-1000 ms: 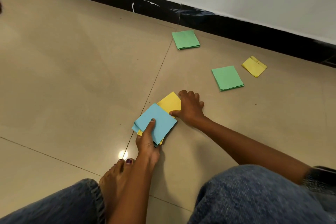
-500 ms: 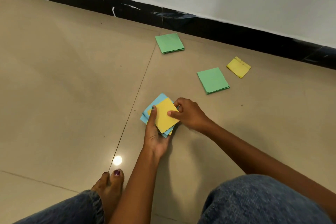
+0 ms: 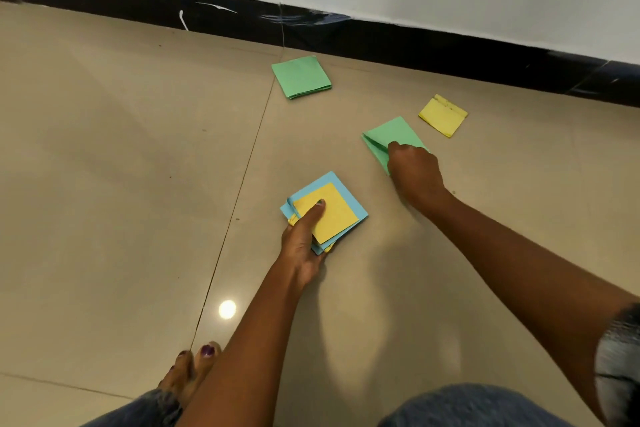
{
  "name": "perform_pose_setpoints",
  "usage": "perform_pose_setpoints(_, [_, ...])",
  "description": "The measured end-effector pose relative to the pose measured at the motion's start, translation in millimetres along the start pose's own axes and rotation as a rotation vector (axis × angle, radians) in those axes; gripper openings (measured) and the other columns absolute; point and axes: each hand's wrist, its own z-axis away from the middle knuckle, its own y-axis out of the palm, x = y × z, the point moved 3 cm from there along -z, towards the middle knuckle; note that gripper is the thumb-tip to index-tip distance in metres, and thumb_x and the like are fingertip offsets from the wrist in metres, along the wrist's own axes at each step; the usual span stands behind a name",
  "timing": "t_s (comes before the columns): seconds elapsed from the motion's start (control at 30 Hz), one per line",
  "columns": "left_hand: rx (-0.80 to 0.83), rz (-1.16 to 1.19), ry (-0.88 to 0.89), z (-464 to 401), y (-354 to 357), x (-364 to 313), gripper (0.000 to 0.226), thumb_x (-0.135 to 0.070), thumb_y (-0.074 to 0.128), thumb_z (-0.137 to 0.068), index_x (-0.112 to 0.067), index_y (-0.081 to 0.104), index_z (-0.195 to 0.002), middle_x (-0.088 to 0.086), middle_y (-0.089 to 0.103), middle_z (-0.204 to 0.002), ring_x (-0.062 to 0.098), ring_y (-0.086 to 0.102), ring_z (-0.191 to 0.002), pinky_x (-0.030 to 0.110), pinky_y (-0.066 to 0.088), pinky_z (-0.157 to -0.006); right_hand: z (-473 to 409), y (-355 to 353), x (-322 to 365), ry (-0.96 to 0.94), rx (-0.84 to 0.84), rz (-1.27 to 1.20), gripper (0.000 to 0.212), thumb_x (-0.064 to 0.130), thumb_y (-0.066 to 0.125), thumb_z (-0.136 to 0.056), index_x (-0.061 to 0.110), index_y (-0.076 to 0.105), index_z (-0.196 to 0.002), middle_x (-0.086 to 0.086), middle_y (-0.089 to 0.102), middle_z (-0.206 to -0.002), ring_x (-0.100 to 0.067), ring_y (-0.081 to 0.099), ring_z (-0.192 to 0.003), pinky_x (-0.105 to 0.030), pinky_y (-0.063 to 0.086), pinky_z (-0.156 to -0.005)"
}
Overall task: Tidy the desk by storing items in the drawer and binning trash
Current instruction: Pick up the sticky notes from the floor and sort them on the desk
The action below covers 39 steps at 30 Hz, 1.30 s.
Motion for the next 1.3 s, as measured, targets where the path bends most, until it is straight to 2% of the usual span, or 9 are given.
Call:
perform_pose_setpoints(0.1, [0.012,0.058,0.009,0,7,-1,0.025,-0.032,0.070,-0.082,-0.021,0.063,-0.102,0.008,0.067,-0.112,0.024,0.065,-0.093,0.036,0.053,-0.080,15,-17,6,-0.016,-0.069,-0.111,0.029,0.008,0.040,-0.090,0.006,0.054,-0.115,-0.016,0.065,-0.100,-0.037,0.062,-0.089,-0.034,0.035,-0.062])
perform_pose_setpoints(0.3, [0.134,0.168,0.047,-2,19,-5,0.073,-0.060,0.063,-0.068,-0.017,0.058,-0.128,0.012,0.064,-0.122,0.029,0.061,-0.113,0.041,0.057,-0.081,82,-17,53,-0.461,-0.316,-0.209,0.029,0.012,0.051,-0.077,0.011,0.069,-0.100,-0.004,0.072,-0.083,-0.023,0.068,-0.063,-0.026,0.050,-0.043])
perform_pose_setpoints(0.57, [0.022,0.174,0.047,-4,13,-4,0.042,-0.060,0.060,-0.078,-0.026,0.062,-0.104,0.004,0.069,-0.104,0.021,0.067,-0.090,0.034,0.057,-0.074,47,-109,26,-0.099,-0.666,-0.524,0.031,0.003,0.049,-0.088,0.007,0.065,-0.114,-0.009,0.072,-0.100,-0.024,0.069,-0.078,-0.032,0.056,-0.061])
perform_pose_setpoints(0.67, [0.015,0.181,0.050,-2,14,-5,0.045,-0.061,0.058,-0.078,-0.026,0.062,-0.106,0.005,0.068,-0.109,0.022,0.066,-0.092,0.035,0.054,-0.079,51,-148,32,-0.109,-0.747,-0.669,0.029,0.009,0.045,-0.091,0.004,0.065,-0.111,-0.009,0.071,-0.100,-0.017,0.066,-0.086,-0.019,0.050,-0.065])
perform_pose_setpoints(0.8, [0.061,0.216,0.044,1,15,-6,0.067,-0.068,0.050,-0.079,-0.022,0.058,-0.126,0.008,0.064,-0.124,0.028,0.063,-0.110,0.040,0.054,-0.088,58,-163,38,-0.092,-0.654,-0.910,0.026,0.013,0.045,-0.089,0.005,0.066,-0.102,-0.005,0.068,-0.087,-0.010,0.061,-0.075,-0.018,0.043,-0.051])
perform_pose_setpoints(0.93, [0.175,0.297,0.064,5,17,-9,0.064,-0.071,0.035,-0.085,-0.024,0.061,-0.119,0.007,0.068,-0.114,0.025,0.071,-0.086,0.035,0.059,-0.064,48,-132,36,0.018,-0.465,-1.032,0.022,0.013,0.047,-0.086,0.011,0.066,-0.097,0.011,0.059,-0.074,-0.006,0.056,-0.064,-0.026,0.044,-0.050])
perform_pose_setpoints(1.13, [0.166,0.273,0.099,-2,12,-4,0.078,-0.077,0.022,-0.084,-0.024,0.055,-0.131,0.011,0.063,-0.124,0.029,0.064,-0.103,0.041,0.057,-0.078,51,-64,42,-0.018,-0.271,-0.702,0.035,0.019,0.041,-0.086,0.019,0.065,-0.112,-0.003,0.070,-0.102,-0.022,0.064,-0.084,-0.028,0.045,-0.067])
perform_pose_setpoints(1.23, [0.193,0.264,0.097,-4,9,-3,0.082,-0.078,0.021,-0.083,-0.021,0.054,-0.131,0.011,0.063,-0.124,0.028,0.064,-0.103,0.040,0.058,-0.077,69,-31,58,-0.172,-0.143,-0.573,0.041,0.013,0.045,-0.078,0.017,0.069,-0.110,-0.003,0.070,-0.110,-0.022,0.067,-0.097,-0.028,0.050,-0.079])
perform_pose_setpoints(1.3, [0.198,0.231,0.100,-4,9,-3,0.082,-0.078,0.026,-0.081,-0.019,0.054,-0.131,0.011,0.062,-0.126,0.027,0.061,-0.111,0.041,0.052,-0.090,84,-12,72,-0.332,-0.070,-0.425,0.041,0.012,0.045,-0.078,0.012,0.067,-0.113,-0.010,0.067,-0.117,-0.024,0.066,-0.104,-0.032,0.052,-0.082])
